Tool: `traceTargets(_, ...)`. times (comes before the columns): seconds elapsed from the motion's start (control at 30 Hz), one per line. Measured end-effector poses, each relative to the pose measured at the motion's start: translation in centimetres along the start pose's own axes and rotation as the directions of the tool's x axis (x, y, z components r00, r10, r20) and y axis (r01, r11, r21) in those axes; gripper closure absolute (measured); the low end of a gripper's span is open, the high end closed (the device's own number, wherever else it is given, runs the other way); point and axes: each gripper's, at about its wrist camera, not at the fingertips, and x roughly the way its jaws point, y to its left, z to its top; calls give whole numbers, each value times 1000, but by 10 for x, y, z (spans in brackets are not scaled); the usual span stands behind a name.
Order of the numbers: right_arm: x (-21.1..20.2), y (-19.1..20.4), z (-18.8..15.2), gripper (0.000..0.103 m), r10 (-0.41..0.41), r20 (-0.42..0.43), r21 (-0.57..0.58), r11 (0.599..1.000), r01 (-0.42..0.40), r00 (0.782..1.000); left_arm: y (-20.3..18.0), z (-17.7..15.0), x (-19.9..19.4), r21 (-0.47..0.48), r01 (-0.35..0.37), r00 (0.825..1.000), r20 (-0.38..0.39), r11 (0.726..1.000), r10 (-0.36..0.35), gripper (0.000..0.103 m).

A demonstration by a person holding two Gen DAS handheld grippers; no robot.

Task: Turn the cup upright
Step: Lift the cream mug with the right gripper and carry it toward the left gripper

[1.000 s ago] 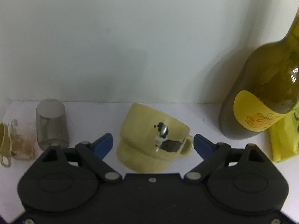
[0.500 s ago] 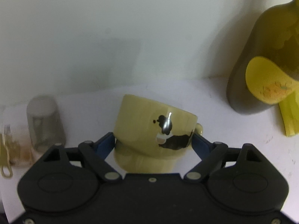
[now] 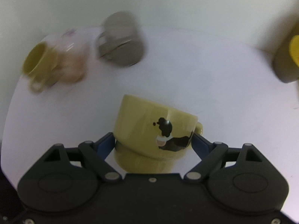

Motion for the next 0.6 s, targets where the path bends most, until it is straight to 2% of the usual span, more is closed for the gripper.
traceTargets(0.2,-6,47,-24,16,-22,-6,-56,998,22,1000,12,1,3,24,15,1000,3,1000,-15,0)
traceTargets(0.4,-9,43,-20,17,1,-80,52,999,3,997,34,3,10,49,27,1000,-5,998,-27,0)
traceTargets(0.53,-24,39,-25,19,7,-13,60,998,-7,1000,48,5,17,59,46,999,-10,997,-45,0)
traceTargets(0.6,-24,40,-26,19,-1,-5,53,999,1,1000,51,7,20,66,62,998,-13,996,-61,0)
